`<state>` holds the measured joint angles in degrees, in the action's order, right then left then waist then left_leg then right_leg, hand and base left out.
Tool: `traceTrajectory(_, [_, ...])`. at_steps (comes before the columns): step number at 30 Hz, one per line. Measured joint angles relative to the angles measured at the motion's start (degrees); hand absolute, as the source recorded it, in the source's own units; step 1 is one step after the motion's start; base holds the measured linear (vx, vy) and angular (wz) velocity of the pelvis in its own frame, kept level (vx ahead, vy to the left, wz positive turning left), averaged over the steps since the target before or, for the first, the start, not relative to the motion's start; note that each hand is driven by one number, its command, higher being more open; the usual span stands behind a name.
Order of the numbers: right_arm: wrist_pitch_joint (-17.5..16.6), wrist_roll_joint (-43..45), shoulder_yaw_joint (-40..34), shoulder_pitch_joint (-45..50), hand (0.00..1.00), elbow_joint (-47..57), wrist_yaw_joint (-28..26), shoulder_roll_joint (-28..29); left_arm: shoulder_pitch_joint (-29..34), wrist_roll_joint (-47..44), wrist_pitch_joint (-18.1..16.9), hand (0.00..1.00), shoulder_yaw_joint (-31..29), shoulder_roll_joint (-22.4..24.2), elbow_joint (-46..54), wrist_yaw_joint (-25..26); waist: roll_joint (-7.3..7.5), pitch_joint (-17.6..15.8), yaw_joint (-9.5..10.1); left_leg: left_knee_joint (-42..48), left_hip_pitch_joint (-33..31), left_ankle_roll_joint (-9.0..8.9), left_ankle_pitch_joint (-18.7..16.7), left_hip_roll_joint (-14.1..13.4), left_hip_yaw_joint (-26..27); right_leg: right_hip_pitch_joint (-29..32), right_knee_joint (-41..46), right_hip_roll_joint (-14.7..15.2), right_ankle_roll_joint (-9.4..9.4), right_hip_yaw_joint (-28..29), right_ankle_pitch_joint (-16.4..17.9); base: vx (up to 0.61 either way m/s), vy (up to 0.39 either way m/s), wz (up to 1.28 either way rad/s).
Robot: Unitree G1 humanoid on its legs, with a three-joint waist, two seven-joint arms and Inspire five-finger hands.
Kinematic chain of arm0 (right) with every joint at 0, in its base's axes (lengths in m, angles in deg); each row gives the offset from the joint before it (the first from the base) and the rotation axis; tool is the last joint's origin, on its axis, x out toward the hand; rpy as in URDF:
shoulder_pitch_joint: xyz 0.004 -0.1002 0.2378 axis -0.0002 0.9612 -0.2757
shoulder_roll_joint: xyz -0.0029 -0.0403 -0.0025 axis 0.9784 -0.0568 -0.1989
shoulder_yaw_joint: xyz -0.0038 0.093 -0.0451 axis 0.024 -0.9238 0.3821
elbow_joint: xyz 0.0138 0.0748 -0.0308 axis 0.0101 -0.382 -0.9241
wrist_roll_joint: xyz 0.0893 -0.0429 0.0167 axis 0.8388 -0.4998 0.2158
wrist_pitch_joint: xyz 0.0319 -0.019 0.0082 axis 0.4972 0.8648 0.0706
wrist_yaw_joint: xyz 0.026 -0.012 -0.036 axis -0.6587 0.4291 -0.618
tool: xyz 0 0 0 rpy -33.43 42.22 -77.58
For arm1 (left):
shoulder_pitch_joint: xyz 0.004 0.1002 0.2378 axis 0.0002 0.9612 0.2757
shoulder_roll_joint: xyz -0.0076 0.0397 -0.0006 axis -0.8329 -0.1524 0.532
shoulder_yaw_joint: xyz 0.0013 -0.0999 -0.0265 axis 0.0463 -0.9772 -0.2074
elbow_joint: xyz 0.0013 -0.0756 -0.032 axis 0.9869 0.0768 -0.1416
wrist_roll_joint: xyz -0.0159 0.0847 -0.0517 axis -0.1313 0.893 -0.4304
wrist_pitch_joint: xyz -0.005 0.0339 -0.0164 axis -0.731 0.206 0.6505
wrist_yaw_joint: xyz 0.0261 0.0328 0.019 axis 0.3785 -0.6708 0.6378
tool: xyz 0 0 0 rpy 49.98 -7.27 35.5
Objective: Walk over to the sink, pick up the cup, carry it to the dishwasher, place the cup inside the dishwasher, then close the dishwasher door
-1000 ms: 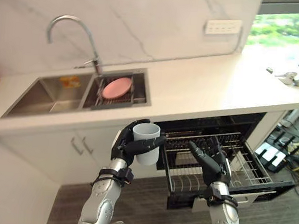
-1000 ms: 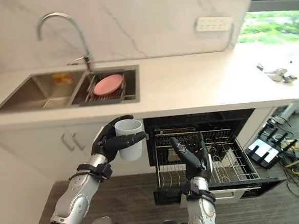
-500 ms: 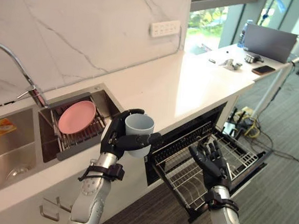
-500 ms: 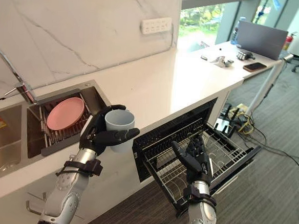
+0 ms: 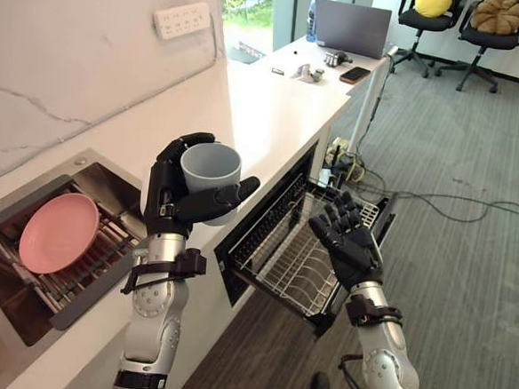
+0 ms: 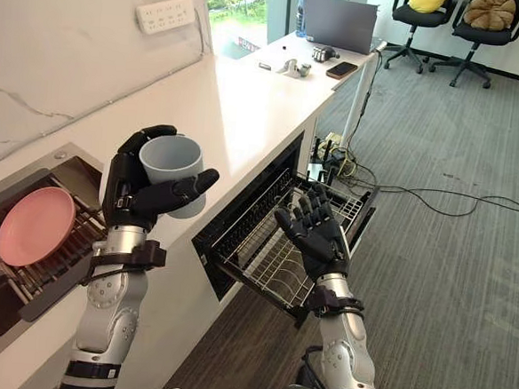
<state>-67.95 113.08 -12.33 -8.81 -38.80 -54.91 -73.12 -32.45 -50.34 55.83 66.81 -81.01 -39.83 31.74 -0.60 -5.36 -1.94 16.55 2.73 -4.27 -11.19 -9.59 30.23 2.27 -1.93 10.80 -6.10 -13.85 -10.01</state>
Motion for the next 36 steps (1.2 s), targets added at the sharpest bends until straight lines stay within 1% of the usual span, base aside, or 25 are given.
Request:
traceTrajectory(1, [0.37, 0.33, 0.05, -0.10, 1.00, 0.40, -0.73, -0.26, -0.01, 0.08, -0.07, 0.00, 0.00, 0.10, -0.85, 0.18, 0.00, 0.00, -0.16, 0.03, 0.22, -0.21, -0.14, -0.25, -0.08, -0.49, -0.45, -0.33, 0.12, -0.05, -0.09, 0.04, -0.103, -0.08])
traceTrajectory(3, [1.60, 4.14, -0.10, -0.13, 1.00, 1.63, -4.14, -1.41, 0.01, 3.20, -0.14, 0.00, 0.04, 0.45, -4.34, 0.82, 0.00, 0.00, -0.54, -0.27, 1.50, -0.54, -0.36, -0.56, -0.28, -2.27, -1.58, -0.85, 0.19, -0.29, -0.15, 0.02, -0.054, -0.01])
traceTrajectory(6, [3.63, 8.99, -0.55, -0.15, 1.00, 3.44, -7.89, -2.05, 0.01, 7.88, -0.51, 0.00, 0.05, 0.40, -6.04, 1.36, 0.01, 0.00, -0.38, -0.70, 2.08, -0.53, -0.41, -0.47, -0.76, -3.42, -2.14, -0.85, 0.20, -0.79, -0.17, -0.02, -0.014, 0.07])
traceTrajectory(7, [3.71, 9.09, -0.56, -0.15, 1.00, 3.57, -8.05, -2.04, 0.01, 8.18, -0.61, 0.00, 0.04, 0.38, -6.04, 1.42, 0.01, 0.00, -0.35, -0.71, 2.07, -0.53, -0.41, -0.47, -0.78, -3.43, -2.14, -0.85, 0.21, -0.81, -0.17, -0.03, -0.008, 0.07])
traceTrajectory(8, [4.63, 9.56, -0.46, -0.16, 1.00, 4.50, -9.41, -2.01, 0.01, 10.44, -1.77, 0.00, 0.05, 0.17, -6.05, 2.01, 0.00, 0.01, -0.27, -0.71, 2.06, -0.52, -0.40, -0.44, -1.00, -3.58, -2.21, -0.83, 0.21, -0.98, -0.17, -0.03, -0.009, 0.05])
traceTrajectory(10, [5.62, 10.25, -0.15, -0.16, 1.00, 4.92, -10.46, -2.05, 0.00, 13.34, -2.69, 0.00, 0.12, -0.20, -6.05, 2.44, -0.01, 0.02, -0.27, -0.71, 2.07, -0.50, -0.39, -0.42, -1.43, -4.02, -2.42, -0.82, 0.21, -1.40, -0.16, -0.02, -0.012, 0.10])
traceTrajectory(15, [7.48, 10.31, 0.54, -0.19, 1.00, 5.38, -10.64, -2.73, 0.00, 20.29, -2.70, 0.00, 1.94, -1.96, -6.06, 2.33, -0.07, 0.08, -0.24, -0.99, 1.34, -0.21, -0.10, -0.16, -2.73, -4.25, -2.86, -0.69, 0.24, -2.50, -0.13, -0.01, -0.014, 0.13])
traceTrajectory(18, [7.98, 9.93, 2.63, -0.64, 1.00, 5.50, -8.64, -4.35, -0.02, 22.45, -2.68, 0.00, 3.97, -2.92, -6.06, 2.20, -0.10, 0.11, -0.23, -2.03, 1.29, -0.23, 0.72, 0.24, -3.34, -4.21, -2.88, -0.57, 0.29, -3.08, -0.09, 0.00, -0.019, 0.11])
traceTrajectory(22, [8.00, 5.24, 6.04, -1.53, 1.00, 5.77, -4.95, -5.26, -0.06, 23.49, -2.54, 0.00, 5.94, -3.71, -6.05, 2.14, -0.09, 0.15, -0.17, -3.39, 1.33, -0.17, 1.85, 0.75, -4.07, -4.21, -2.88, -0.38, 0.31, -3.76, -0.08, -0.01, -0.015, 0.11])
traceTrajectory(27, [8.11, -0.34, 11.02, -3.34, 1.00, 7.41, -1.26, -5.37, -0.13, 24.03, -2.08, 0.00, 8.55, -4.67, -6.05, 2.09, -0.10, 0.22, 0.42, -4.97, 1.42, -0.04, 3.02, 1.14, -4.62, -4.22, -2.88, -0.26, 0.43, -4.19, -0.01, -0.05, -0.013, 0.06])
traceTrajectory(33, [8.73, -3.48, 15.63, -5.42, 1.00, 8.11, 2.08, -5.63, -0.25, 24.03, -1.44, 0.00, 10.51, -5.49, -6.05, 1.65, -0.39, 1.48, 0.69, -6.01, 1.52, 0.01, 3.82, 1.41, -5.06, -4.17, -2.88, -0.24, 0.56, -4.59, 0.06, -0.03, -0.008, 0.03])
traceTrajectory(36, [8.76, -5.86, 17.39, -6.23, 1.00, 8.12, 5.68, -5.58, -0.48, 24.01, -1.37, 0.00, 10.91, -5.89, -6.05, 1.89, -0.41, 1.58, 1.01, -6.35, 1.73, -0.06, 4.17, 1.53, -5.11, -4.21, -2.88, -0.24, 0.60, -4.65, 0.06, 0.00, 0.000, 0.00])
